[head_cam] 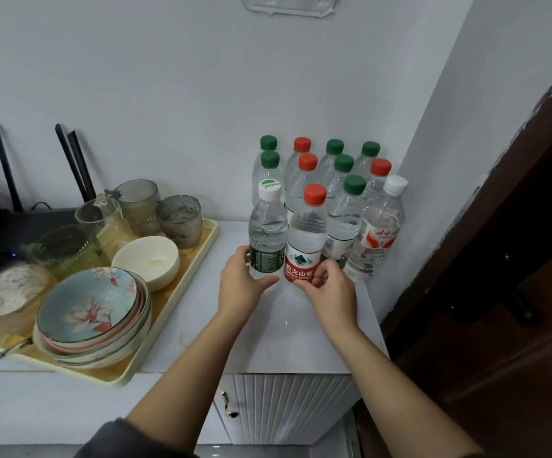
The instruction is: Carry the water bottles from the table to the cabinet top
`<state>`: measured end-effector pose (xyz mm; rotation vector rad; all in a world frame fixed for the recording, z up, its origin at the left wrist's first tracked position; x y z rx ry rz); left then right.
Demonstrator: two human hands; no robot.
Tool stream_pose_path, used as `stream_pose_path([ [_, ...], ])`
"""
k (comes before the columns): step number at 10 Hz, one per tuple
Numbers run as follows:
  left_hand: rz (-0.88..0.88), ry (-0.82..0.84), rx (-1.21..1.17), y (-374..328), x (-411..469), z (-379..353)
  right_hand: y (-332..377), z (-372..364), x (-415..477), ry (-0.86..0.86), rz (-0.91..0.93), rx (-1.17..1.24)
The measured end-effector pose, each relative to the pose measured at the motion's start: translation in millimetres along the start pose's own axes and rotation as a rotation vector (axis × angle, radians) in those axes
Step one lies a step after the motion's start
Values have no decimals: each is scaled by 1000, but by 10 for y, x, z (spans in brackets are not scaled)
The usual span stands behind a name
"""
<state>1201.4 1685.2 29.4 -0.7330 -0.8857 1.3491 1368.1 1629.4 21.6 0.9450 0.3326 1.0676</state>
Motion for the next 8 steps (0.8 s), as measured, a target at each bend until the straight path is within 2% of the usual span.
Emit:
stream_pose_path([
  [2, -6, -1, 36, 9, 190, -59, 64, -55, 105, -5, -6, -153],
  [6, -19, 31, 46, 26, 316, -80, 147, -120, 202, -9, -11, -214],
  [7, -63, 40, -29, -65, 312, -26, 232, -3, 149, -42, 72, -236],
  [8, -149, -49, -143, -328, 360, 137, 431, 203, 117, -146, 221, -176],
])
Point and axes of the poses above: each hand's wrist, its own x-axis towards the middle knuckle, its own z-axis out of the back of the hand, y = z × x, the point moved 2 cm from there along x, towards the middle knuckle
